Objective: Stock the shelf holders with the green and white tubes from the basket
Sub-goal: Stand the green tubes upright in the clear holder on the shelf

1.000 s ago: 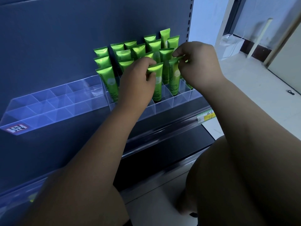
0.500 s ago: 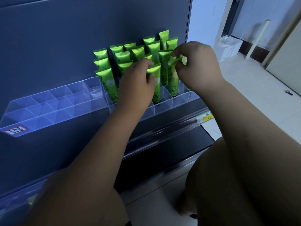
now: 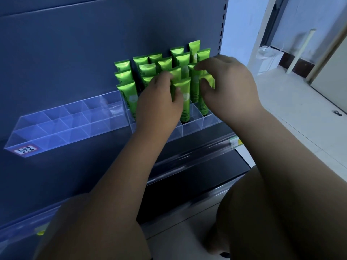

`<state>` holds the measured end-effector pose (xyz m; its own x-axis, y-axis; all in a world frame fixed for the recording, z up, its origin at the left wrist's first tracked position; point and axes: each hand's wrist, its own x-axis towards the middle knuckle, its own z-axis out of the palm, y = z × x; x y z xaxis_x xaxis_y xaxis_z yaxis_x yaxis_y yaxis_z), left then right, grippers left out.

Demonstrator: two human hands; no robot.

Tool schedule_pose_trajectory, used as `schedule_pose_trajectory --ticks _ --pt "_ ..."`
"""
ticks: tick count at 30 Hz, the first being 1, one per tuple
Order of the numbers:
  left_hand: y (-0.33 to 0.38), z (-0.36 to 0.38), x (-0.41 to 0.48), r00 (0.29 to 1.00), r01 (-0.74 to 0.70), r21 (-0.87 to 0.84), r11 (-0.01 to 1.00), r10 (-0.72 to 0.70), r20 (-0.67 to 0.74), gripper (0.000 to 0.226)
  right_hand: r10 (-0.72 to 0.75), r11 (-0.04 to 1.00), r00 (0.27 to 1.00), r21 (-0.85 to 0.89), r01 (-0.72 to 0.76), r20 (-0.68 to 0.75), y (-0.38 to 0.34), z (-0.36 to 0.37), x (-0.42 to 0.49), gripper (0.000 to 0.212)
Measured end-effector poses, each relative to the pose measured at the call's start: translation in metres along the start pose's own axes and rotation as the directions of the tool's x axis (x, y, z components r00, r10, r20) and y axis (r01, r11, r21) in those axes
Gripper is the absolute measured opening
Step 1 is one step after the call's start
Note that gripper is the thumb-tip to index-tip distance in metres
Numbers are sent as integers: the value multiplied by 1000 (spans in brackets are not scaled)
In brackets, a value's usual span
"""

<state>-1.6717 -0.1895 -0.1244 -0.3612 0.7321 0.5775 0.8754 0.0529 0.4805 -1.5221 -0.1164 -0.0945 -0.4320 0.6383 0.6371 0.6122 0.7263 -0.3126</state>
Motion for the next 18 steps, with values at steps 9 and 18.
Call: schedule_pose_trajectory --ticks 9,18 --pt "-10 -56 -39 968 182 196 964 -140 -208 40 -90 985 995 145 94 -32 -60 7 -26 44" --pt "-47 -149 -103 933 338 478 811 -222 -283 72 -197 924 971 358 137 138 -173 41 -58 60"
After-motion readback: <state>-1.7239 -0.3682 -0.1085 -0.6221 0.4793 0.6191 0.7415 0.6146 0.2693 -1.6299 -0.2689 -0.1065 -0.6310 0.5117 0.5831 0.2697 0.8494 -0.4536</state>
